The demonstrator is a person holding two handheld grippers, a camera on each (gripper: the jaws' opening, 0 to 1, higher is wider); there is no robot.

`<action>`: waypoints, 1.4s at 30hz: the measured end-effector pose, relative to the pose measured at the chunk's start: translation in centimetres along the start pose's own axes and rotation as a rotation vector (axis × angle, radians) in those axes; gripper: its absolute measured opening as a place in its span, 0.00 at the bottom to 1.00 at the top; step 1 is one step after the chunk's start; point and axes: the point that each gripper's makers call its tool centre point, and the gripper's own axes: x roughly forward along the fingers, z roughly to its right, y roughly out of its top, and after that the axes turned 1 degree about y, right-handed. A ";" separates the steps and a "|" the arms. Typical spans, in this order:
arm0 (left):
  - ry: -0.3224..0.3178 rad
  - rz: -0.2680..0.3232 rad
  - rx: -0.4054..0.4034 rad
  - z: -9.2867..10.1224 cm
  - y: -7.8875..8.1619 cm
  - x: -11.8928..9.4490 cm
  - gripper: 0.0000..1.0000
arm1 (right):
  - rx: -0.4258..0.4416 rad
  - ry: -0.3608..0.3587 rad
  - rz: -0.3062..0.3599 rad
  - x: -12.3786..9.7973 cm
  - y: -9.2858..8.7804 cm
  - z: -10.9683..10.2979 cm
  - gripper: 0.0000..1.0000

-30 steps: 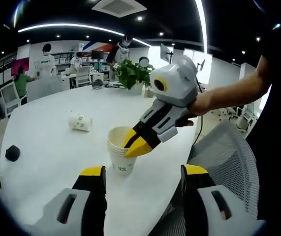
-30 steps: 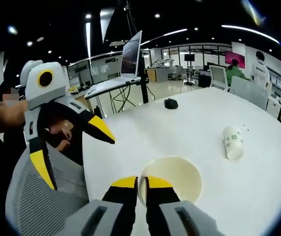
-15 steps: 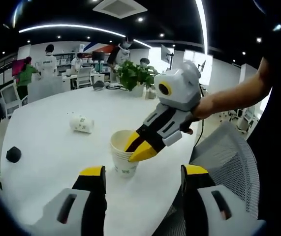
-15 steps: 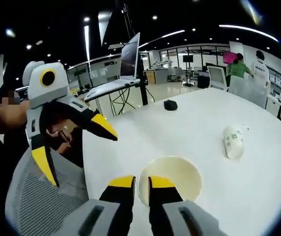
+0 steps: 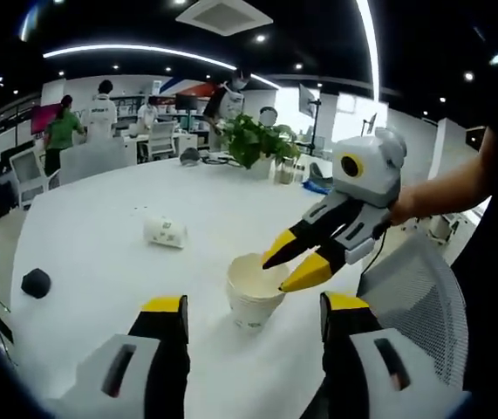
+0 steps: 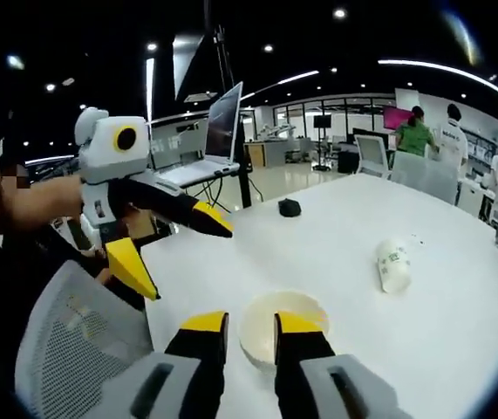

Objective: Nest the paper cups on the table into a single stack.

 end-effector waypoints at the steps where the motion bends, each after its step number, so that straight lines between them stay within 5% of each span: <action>1: -0.001 0.012 -0.004 -0.1 0.3 0.0 0.61 | 0.002 -0.015 0.008 -0.2 0.2 0.4 0.23; 7: 0.003 0.051 -0.010 0.0 0.9 0.0 0.65 | 0.006 -0.101 0.068 -1.5 1.9 3.2 0.38; 18: 0.037 0.080 0.006 -0.1 0.6 -1.7 0.77 | -0.033 -0.202 0.056 -0.9 2.0 9.2 0.57; 33: 0.117 0.093 -0.013 -1.5 0.2 -3.3 0.99 | -0.066 -0.320 -0.008 2.6 0.2 17.8 0.68; 42: 0.126 0.087 -0.019 -2.1 0.1 -3.0 0.99 | -0.057 -0.343 -0.038 5.0 -1.6 21.5 0.67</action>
